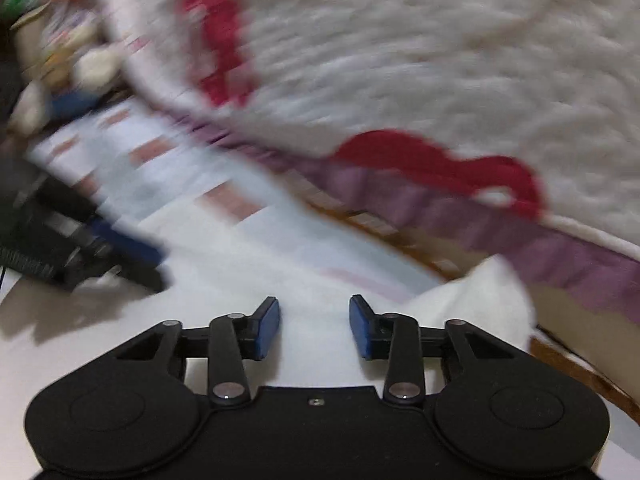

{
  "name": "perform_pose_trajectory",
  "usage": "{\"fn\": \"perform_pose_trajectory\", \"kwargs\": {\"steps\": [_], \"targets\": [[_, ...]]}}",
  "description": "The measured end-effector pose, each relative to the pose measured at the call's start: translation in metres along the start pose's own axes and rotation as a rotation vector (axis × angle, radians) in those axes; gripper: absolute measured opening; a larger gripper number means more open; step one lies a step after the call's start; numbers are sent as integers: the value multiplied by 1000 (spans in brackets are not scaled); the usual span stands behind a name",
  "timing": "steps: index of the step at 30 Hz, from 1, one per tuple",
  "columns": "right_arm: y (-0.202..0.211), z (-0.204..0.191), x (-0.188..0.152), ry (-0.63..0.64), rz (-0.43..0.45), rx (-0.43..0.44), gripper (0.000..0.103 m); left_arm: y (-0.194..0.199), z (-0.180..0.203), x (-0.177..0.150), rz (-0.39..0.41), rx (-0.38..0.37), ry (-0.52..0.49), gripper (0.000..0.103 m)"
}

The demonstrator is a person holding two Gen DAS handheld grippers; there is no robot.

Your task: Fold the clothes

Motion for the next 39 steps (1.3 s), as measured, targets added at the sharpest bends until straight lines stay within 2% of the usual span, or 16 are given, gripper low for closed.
{"fn": "perform_pose_trajectory", "kwargs": {"steps": [1,5,6,7,8,10,14,17,22,25,28,33,34,36,37,39], "targets": [[2,16,-2,-63,4,-32,26,2,1,-2,10,4,-19,15],[14,68,-28,-250,-10,-152,25,8,-3,-6,50,32,-54,8],[21,76,-34,-285,-2,-169,33,13,-6,-4,77,51,-43,5],[31,80,-40,-312,17,-195,57,22,-10,0,121,76,-28,6],[40,85,-47,-340,37,-218,65,34,-14,5,170,102,-16,24],[56,90,-60,-398,104,-183,66,56,-23,11,247,130,10,51],[75,96,-85,-545,153,-87,66,70,-31,3,131,-44,128,54],[86,91,-97,-650,195,-40,67,69,-30,-17,45,-99,200,55],[85,70,-121,-830,180,40,68,64,-36,-52,6,-69,239,59],[77,49,-128,-821,93,57,68,61,-46,-66,41,66,163,72],[76,27,-129,-717,44,19,68,68,-55,-66,39,43,248,71],[80,31,-141,-801,83,52,68,90,-44,-66,52,-19,249,69],[80,35,-145,-835,97,65,65,96,-37,-67,52,-51,239,69],[82,44,-150,-871,128,38,43,106,-21,-71,52,-116,204,69],[84,49,-150,-865,139,4,20,109,-11,-72,49,-140,174,69],[90,58,-151,-841,158,-65,16,111,9,-74,34,-179,95,69]]}}
Point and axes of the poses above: each gripper's, at about its wrist camera, not at the fingertips, and y roughly against the way its jaws point, z to its right, x to its top, the point moved 5 cm from there along -y, roughly the way its jaws point, and after that the axes turned 12 degrees about y, right-handed, at the moved point
